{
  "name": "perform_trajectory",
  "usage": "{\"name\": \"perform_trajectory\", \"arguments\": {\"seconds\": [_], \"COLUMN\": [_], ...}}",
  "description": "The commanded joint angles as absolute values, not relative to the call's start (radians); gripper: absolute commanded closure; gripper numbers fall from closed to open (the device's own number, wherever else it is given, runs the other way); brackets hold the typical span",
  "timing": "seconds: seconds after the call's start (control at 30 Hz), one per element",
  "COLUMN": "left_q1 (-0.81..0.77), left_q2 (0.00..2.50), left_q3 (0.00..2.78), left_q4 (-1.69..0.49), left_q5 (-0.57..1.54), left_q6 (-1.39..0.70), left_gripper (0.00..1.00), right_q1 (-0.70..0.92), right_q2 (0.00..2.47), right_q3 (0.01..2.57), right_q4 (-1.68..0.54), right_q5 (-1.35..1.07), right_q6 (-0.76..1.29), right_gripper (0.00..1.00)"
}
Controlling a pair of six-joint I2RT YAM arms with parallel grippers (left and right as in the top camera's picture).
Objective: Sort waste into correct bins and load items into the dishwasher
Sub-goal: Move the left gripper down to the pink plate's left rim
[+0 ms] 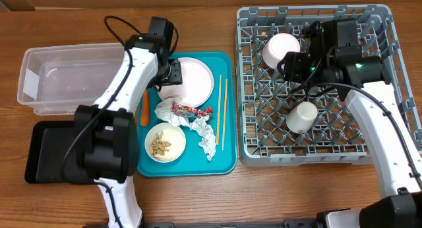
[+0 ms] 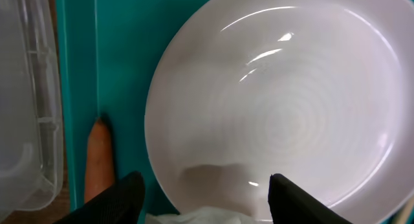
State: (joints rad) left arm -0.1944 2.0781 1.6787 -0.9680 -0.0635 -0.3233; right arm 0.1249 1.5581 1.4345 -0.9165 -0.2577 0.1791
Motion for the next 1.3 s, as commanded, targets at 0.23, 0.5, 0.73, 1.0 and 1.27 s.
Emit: {"name": "perform_trajectory", "arguments": {"seconds": [0.23,0.5,0.73,1.0,1.27], "left_q1": [-0.179,-0.161,-0.158,-0.157,-0.157], "left_q2": [2.169,2.188,2.188,2.188,2.188], "left_q3": [1.694,1.692,1.673,1.658,1.658], "left_q4": [-0.952,-0.945,-0.94,-0.934,-0.934], "left_q5": [-0.09,-0.097,-0.088,-0.088,-0.088], "left_q6": [-0.336,-0.336,-0.337,-0.338,-0.338], "left_gripper": [0.34,0.34,0.35,0.39,0.43], "right_q1": [0.124,0.124,0.124,0.124,0.124], "right_q2": [1.563,1.563,1.563,1.563,1.563], "right_q3": [1.419,1.419,1.419,1.419,1.419], "right_q4": [-0.911,-0.911,-0.913,-0.923,-0.93], "right_q5": [-0.237,-0.236,-0.236,-0.202,-0.202], "right_q6": [0.179,0.175,0.175,0.176,0.176], "right_gripper": [0.44,0.43,0.43,0.43,0.42]}}
